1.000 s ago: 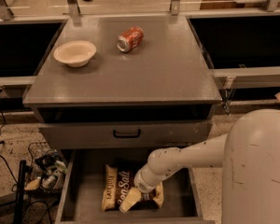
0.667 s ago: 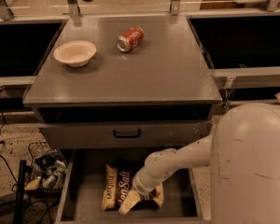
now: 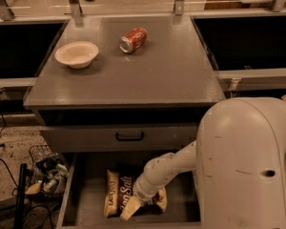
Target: Pick brown chip bag from middle drawer and place on counter
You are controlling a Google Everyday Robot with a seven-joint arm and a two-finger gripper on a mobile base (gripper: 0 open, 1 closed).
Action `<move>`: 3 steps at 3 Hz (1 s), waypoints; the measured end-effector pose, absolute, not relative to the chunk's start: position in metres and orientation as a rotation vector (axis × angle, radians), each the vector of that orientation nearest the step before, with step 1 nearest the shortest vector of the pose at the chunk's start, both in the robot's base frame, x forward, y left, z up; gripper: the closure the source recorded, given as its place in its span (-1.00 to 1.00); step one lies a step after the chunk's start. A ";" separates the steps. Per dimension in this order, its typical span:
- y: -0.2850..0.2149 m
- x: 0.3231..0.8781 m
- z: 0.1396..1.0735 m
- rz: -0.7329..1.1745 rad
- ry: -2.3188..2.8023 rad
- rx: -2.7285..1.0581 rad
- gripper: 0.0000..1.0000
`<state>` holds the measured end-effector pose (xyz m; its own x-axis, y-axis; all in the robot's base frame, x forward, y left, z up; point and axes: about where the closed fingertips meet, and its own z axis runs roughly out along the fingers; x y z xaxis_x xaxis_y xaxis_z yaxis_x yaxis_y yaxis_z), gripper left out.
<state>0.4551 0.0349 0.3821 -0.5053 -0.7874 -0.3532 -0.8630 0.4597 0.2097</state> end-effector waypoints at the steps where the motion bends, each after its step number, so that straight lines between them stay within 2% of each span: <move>1: 0.035 0.455 0.382 0.540 2.502 -1.435 -0.48; 2: 0.035 0.455 0.382 0.540 2.502 -1.435 -0.01; 3: 0.035 0.455 0.382 0.540 2.502 -1.436 0.61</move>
Offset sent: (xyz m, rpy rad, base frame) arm 0.0000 0.0000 0.0000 0.0000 0.0000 0.0000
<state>0.4551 0.0349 0.3821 -0.5052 -0.7874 -0.3531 -0.8630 0.4596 0.2098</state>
